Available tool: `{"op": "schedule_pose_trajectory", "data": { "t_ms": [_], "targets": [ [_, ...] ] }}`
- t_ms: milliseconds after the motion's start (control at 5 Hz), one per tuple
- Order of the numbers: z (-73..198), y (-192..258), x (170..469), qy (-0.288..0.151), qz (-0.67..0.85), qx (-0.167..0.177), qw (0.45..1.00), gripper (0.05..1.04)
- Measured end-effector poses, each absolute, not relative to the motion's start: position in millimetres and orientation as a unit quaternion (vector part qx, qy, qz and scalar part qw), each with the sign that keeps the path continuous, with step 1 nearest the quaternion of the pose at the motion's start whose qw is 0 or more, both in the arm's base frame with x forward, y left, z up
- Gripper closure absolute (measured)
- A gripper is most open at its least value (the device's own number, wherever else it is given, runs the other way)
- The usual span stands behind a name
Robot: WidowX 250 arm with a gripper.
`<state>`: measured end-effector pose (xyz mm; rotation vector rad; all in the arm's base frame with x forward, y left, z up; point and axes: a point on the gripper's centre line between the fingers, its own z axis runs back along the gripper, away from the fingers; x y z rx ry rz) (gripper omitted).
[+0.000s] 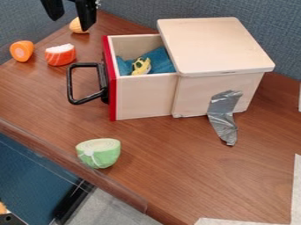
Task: Close the drawer
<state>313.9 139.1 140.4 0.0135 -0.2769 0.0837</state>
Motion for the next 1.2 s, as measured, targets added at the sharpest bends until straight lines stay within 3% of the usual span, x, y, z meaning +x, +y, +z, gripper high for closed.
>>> {"op": "schedule_pose_trajectory", "data": {
  "t_ms": [400,600,800,1200],
  "targets": [
    [130,145,300,-0.138,-0.001,-0.02,0.99,0.082],
    [140,163,283,-0.171,-0.025,-0.012,0.985,0.082],
    [126,162,280,-0.187,-0.056,-0.008,0.981,0.082],
    [89,176,264,-0.166,-0.125,0.036,0.977,0.082]
  ]
}}
